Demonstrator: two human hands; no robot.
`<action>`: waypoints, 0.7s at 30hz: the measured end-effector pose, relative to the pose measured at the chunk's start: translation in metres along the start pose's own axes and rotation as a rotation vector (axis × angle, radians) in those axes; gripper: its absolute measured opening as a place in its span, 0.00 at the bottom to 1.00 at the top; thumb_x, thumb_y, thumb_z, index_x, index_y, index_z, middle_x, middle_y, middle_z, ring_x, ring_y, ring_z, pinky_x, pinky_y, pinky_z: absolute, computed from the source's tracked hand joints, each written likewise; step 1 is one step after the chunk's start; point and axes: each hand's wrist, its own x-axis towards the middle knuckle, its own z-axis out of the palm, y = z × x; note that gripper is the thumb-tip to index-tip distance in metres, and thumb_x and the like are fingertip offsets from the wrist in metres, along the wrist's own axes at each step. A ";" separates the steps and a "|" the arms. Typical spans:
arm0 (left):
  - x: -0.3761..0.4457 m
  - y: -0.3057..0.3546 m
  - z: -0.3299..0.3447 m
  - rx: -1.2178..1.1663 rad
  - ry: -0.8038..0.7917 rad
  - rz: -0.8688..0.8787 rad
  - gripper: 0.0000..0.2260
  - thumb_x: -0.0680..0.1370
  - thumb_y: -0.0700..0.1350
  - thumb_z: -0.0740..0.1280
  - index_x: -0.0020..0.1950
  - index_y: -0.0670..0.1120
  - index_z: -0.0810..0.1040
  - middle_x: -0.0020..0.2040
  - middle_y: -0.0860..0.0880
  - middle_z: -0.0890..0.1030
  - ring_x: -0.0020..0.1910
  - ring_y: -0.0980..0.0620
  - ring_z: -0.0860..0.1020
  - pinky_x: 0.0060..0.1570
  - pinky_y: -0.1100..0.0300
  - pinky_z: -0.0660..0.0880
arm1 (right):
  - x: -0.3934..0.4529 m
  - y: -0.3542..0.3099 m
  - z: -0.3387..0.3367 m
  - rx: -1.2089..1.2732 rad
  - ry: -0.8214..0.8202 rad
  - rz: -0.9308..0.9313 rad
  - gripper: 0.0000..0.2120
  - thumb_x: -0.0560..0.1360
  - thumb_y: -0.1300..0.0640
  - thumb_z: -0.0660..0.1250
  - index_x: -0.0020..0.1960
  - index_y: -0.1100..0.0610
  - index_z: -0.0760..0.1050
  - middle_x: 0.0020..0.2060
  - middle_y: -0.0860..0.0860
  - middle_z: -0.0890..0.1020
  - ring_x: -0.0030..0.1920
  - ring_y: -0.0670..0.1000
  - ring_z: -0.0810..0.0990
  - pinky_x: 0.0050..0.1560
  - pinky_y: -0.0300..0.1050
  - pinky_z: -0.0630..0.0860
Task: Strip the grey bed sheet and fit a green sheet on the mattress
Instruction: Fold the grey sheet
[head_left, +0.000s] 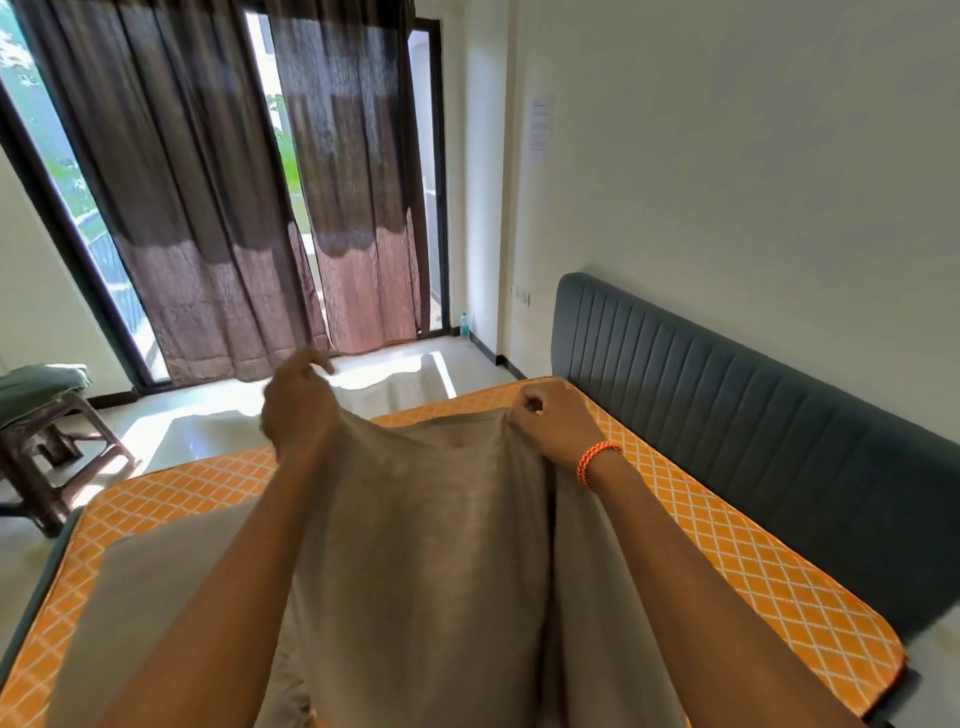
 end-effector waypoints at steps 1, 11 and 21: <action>-0.014 0.001 0.006 -0.076 -0.103 0.095 0.16 0.79 0.37 0.58 0.44 0.52 0.82 0.46 0.48 0.81 0.47 0.44 0.80 0.46 0.55 0.71 | -0.003 -0.006 0.006 0.032 -0.021 -0.056 0.09 0.76 0.60 0.68 0.37 0.59 0.80 0.36 0.51 0.83 0.40 0.49 0.80 0.44 0.46 0.76; -0.083 -0.011 0.035 -0.506 -0.912 0.477 0.13 0.84 0.46 0.62 0.61 0.44 0.84 0.55 0.45 0.84 0.58 0.42 0.81 0.62 0.43 0.75 | -0.032 -0.035 0.021 0.152 -0.107 -0.266 0.06 0.79 0.57 0.70 0.44 0.55 0.84 0.37 0.44 0.82 0.43 0.44 0.79 0.43 0.30 0.72; -0.091 0.003 0.031 -0.495 -1.027 0.468 0.17 0.86 0.48 0.60 0.48 0.37 0.77 0.45 0.39 0.78 0.45 0.45 0.77 0.50 0.52 0.72 | -0.042 -0.031 0.019 0.154 -0.067 -0.219 0.09 0.79 0.59 0.68 0.41 0.59 0.82 0.34 0.50 0.81 0.39 0.47 0.78 0.39 0.35 0.71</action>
